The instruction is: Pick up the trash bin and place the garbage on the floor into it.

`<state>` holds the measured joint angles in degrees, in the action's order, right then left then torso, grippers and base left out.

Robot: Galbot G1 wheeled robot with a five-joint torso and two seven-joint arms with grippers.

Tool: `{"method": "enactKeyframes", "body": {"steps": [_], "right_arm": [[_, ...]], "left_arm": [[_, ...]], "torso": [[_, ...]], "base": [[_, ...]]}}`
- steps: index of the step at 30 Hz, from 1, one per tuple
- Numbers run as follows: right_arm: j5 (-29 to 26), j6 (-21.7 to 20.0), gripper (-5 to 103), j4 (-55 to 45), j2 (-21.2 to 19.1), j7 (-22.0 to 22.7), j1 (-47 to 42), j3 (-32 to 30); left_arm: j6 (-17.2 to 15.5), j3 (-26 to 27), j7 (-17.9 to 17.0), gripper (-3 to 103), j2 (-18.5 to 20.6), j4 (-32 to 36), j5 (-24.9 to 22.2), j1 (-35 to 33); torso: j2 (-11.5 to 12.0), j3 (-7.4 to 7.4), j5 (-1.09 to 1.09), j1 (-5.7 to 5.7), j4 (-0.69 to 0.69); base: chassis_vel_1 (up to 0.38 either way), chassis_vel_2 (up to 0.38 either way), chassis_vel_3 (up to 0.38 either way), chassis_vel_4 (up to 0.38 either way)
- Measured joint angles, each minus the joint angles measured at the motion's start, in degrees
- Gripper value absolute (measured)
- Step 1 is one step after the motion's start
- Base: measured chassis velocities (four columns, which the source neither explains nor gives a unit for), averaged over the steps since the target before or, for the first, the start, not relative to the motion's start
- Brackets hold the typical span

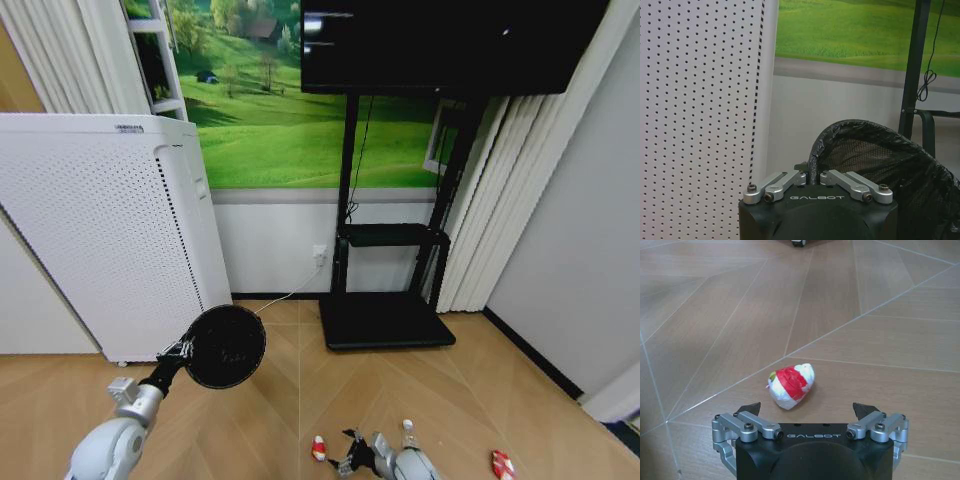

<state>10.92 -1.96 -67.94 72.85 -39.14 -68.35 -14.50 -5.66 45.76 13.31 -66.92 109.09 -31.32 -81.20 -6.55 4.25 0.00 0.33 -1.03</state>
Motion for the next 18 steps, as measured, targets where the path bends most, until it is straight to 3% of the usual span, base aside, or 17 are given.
{"method": "enactKeyframes", "body": {"steps": [18], "right_arm": [[1.87,1.12,100,6.11,2.85,2.18,4.63,3.04]], "left_arm": [[0.24,-0.59,0.39,6,-0.82,0.71,1.23,-0.34]], "torso": [[0.00,0.00,0.00,0.00,0.00]], "base": [[0.000,0.000,0.000,0.000]]}}
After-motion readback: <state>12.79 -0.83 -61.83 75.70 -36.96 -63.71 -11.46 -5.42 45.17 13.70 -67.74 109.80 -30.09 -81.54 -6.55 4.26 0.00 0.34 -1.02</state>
